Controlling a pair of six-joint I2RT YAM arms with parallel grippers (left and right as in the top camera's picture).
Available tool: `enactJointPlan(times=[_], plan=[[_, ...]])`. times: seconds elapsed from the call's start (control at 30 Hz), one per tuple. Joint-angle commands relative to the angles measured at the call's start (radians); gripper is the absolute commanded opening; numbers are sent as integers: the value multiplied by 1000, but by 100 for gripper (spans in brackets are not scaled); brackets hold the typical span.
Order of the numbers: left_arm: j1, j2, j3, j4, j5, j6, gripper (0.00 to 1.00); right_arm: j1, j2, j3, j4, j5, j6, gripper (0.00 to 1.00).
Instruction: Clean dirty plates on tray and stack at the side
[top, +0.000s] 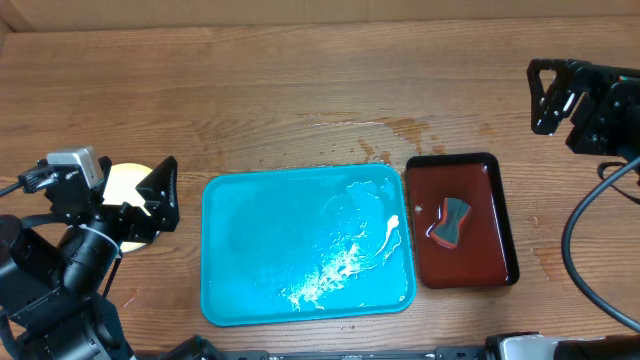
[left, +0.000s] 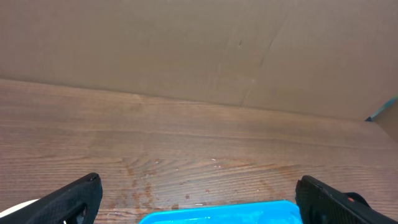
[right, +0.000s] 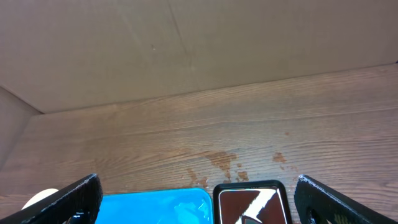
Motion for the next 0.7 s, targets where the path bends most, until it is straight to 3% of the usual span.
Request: enactJointPlan(times=[0.0,0.67], plan=[[-8,0,17,0,7,19,99,-2,-4,-2,2,1,-5,100],[-8,0,17,-19,3,19,100,-2,-4,-2,2,1,-5,100]])
